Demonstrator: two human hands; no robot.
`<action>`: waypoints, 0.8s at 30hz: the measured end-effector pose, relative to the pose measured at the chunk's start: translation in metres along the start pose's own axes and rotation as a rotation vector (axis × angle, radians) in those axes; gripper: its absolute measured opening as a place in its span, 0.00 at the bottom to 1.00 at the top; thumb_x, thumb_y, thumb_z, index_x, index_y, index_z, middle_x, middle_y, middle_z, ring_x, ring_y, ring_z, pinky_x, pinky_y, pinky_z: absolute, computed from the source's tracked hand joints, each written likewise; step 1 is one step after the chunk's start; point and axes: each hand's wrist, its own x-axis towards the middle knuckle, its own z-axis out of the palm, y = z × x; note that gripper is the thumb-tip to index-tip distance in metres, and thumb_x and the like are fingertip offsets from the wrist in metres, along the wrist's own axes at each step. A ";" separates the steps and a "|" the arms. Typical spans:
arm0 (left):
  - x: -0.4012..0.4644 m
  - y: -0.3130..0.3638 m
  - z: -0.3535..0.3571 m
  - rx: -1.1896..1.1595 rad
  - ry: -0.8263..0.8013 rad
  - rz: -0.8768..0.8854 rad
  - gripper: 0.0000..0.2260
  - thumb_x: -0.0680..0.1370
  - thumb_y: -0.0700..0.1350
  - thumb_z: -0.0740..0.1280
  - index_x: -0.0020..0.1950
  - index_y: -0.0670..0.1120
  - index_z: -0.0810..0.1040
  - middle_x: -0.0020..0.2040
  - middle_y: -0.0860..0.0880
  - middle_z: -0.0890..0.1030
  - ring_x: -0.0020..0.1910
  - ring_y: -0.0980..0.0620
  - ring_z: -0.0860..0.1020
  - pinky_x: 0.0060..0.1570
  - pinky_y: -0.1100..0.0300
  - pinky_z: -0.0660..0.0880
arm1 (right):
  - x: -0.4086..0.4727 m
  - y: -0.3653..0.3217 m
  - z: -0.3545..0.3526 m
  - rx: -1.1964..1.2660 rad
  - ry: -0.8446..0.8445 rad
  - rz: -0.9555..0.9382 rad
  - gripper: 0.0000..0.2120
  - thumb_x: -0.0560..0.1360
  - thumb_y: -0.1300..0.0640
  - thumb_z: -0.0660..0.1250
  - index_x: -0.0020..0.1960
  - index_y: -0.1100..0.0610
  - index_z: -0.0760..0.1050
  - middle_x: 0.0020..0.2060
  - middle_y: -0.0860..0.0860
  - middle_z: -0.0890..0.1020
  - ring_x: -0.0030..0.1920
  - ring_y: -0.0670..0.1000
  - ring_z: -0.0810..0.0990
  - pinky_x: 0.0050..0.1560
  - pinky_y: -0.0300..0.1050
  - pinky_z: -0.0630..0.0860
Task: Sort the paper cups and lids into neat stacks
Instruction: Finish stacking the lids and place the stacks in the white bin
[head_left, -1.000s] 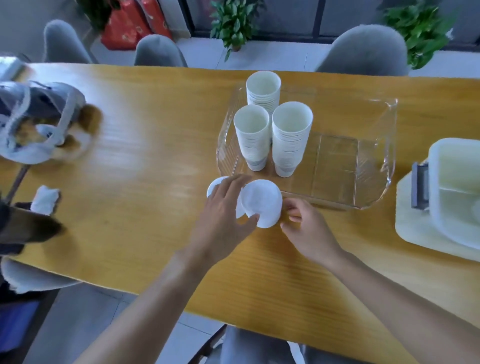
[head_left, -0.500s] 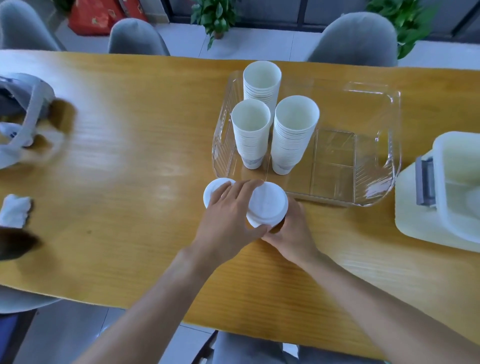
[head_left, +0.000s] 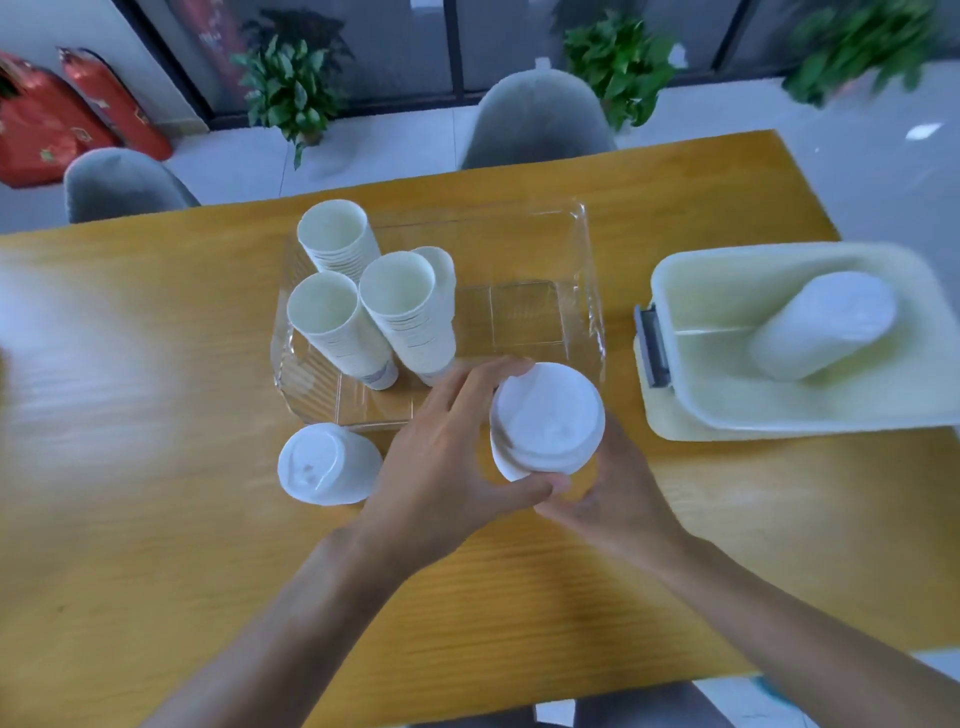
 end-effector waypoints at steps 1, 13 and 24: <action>0.008 0.013 0.004 -0.023 0.010 0.029 0.36 0.67 0.64 0.78 0.71 0.63 0.67 0.67 0.66 0.70 0.68 0.60 0.73 0.63 0.57 0.76 | -0.003 -0.002 -0.015 0.007 0.036 -0.005 0.38 0.69 0.52 0.81 0.73 0.41 0.66 0.66 0.42 0.74 0.68 0.43 0.73 0.64 0.41 0.75; 0.092 0.129 0.065 -0.268 -0.018 0.203 0.35 0.70 0.55 0.80 0.74 0.53 0.70 0.71 0.59 0.74 0.72 0.56 0.72 0.65 0.60 0.75 | -0.004 0.004 -0.166 0.045 0.230 -0.025 0.36 0.68 0.57 0.81 0.71 0.46 0.69 0.64 0.45 0.78 0.64 0.43 0.77 0.59 0.37 0.76; 0.144 0.107 0.125 -0.342 -0.095 0.001 0.30 0.72 0.46 0.81 0.69 0.54 0.70 0.63 0.62 0.76 0.69 0.59 0.73 0.57 0.58 0.82 | 0.062 0.080 -0.203 -0.193 0.051 0.096 0.32 0.60 0.50 0.73 0.63 0.51 0.71 0.51 0.42 0.74 0.55 0.51 0.72 0.50 0.42 0.68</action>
